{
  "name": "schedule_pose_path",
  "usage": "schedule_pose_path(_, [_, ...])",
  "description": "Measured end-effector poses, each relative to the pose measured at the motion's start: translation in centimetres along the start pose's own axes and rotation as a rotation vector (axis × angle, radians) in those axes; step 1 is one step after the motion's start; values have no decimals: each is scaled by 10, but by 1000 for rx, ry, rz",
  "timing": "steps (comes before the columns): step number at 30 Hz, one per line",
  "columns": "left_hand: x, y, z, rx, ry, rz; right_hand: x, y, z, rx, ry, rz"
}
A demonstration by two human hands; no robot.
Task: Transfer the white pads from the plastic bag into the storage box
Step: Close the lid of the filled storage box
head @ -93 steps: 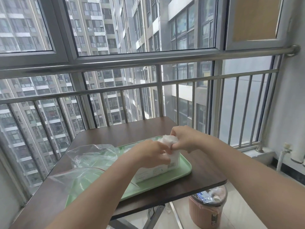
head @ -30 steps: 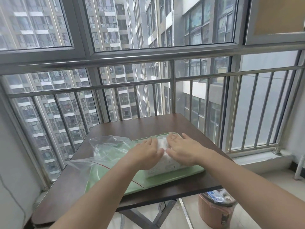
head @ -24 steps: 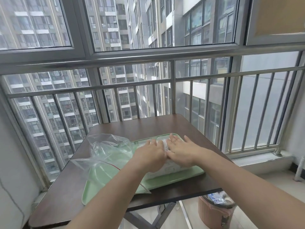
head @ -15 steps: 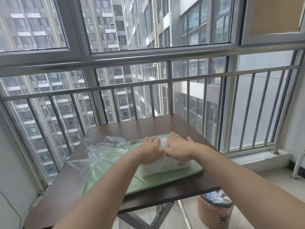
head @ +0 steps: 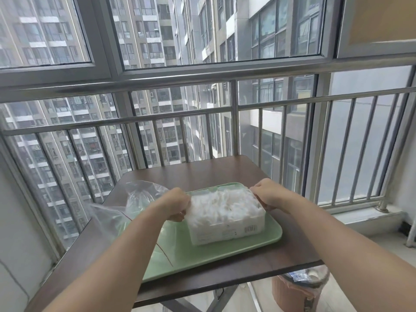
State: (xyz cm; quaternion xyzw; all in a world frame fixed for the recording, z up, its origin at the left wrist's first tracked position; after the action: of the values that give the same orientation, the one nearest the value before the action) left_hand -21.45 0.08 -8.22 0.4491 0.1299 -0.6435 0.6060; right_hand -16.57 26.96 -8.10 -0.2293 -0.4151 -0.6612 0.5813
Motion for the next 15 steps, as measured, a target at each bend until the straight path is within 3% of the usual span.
schedule_pose_path(3, [6, 2, -1, 48, 18, 16, -7, -4, -3, 36, -101, 1])
schedule_pose_path(15, [-20, 33, 16, -20, 101, -299, 5, 19, 3, -38, -267, 274])
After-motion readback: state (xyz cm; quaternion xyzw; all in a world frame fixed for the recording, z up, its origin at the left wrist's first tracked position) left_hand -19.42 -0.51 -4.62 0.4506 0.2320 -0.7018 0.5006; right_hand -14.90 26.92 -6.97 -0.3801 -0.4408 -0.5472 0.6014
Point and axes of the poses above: each hand's wrist, its own y-axis away from the middle knuckle, its own z-axis out of the back of the hand, x = y × z, the point moved 10 cm from there along -y, towards the middle knuckle, and after that the axes turned 15 degrees about x, right-handed, at the moved point
